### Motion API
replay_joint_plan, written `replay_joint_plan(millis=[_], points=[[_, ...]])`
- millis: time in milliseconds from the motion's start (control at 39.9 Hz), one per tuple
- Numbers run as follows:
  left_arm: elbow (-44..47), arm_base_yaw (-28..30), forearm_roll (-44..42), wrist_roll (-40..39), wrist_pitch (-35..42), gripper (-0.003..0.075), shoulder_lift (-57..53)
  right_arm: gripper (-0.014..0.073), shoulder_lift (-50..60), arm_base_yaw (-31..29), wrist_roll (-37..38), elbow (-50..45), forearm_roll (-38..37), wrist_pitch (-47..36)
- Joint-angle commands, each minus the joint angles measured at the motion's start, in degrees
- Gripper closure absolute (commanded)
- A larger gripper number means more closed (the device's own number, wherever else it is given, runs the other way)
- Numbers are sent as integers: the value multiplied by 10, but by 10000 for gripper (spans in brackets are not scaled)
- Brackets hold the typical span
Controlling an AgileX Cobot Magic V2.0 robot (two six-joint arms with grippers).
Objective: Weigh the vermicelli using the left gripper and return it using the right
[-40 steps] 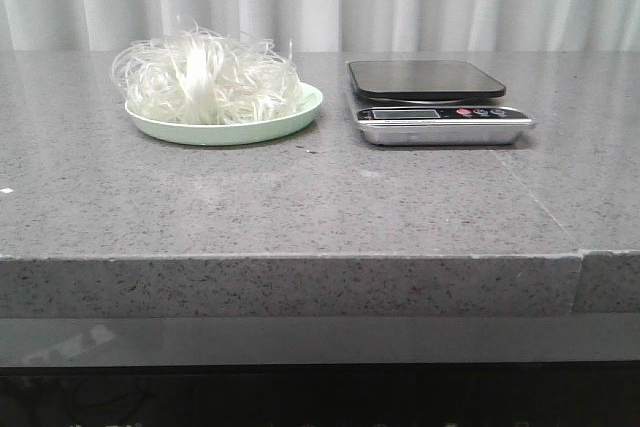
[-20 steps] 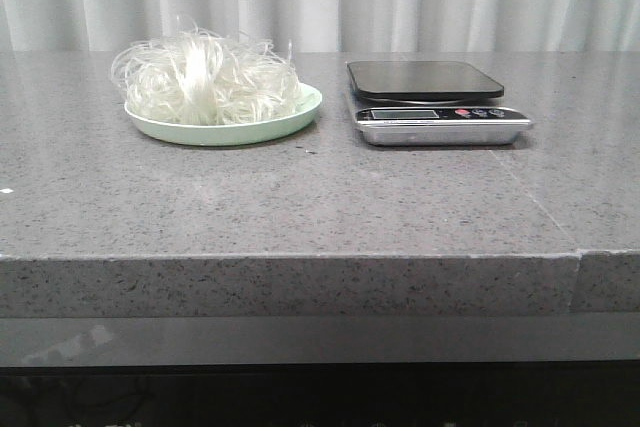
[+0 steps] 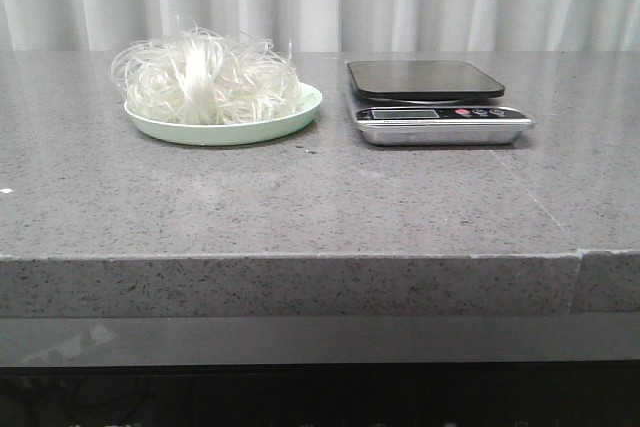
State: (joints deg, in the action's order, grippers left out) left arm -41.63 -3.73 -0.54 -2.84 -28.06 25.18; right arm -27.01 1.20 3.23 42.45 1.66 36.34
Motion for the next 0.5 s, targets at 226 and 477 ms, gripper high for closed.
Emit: replay_joint_plan(millis=[226, 477], points=[[-12, 1, 1, -4, -17, 565, 44, 437, -61, -2, -3, 18, -22, -28], [10, 1, 2, -4, -9, 565, 44, 437, -61, -2, -3, 18, -22, -29]])
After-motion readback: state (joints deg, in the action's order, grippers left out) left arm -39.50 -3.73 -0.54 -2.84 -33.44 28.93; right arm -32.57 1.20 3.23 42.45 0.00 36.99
